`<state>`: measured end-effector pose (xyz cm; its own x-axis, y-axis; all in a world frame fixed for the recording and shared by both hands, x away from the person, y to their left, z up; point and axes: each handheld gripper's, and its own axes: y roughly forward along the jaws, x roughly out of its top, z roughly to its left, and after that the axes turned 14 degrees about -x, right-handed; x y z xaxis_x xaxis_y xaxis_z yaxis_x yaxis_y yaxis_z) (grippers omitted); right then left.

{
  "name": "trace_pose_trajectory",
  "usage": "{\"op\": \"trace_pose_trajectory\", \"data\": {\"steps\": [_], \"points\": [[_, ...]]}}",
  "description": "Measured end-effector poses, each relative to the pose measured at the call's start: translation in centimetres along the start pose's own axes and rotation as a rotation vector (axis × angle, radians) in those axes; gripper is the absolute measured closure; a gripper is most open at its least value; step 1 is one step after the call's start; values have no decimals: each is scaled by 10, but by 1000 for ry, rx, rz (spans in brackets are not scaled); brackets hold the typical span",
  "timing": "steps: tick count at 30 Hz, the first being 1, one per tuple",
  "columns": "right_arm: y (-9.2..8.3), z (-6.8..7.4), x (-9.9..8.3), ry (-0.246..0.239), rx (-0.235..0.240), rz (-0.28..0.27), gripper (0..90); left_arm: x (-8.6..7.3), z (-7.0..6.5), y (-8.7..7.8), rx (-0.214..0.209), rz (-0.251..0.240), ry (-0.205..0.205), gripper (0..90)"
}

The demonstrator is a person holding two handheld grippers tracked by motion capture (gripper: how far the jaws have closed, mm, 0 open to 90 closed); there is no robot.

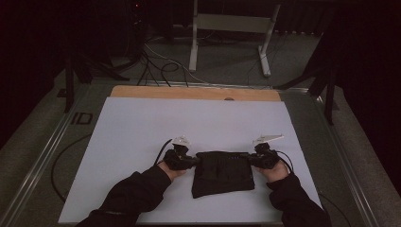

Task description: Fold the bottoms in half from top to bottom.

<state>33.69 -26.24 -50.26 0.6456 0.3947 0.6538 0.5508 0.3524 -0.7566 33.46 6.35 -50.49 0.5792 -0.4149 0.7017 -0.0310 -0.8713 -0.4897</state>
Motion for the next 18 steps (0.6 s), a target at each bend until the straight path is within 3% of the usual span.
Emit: {"op": "trace_pose_trajectory", "data": {"steps": [5, 7, 13, 18], "points": [[-13, 7, -4, 2, 37, -30, 900, -1, -11, 2, -60, 0, 46, 895], [-20, 11, -6, 23, 63, -42, 900, -1, -17, 1, -88, -6, 62, 895], [-39, 27, -12, -13, 118, -67, 900, -3, -32, 0, -173, 18, 118, 894], [-52, 33, -20, -9, 126, -86, 900, -7, -45, 6, -196, 60, 162, 892]]}}
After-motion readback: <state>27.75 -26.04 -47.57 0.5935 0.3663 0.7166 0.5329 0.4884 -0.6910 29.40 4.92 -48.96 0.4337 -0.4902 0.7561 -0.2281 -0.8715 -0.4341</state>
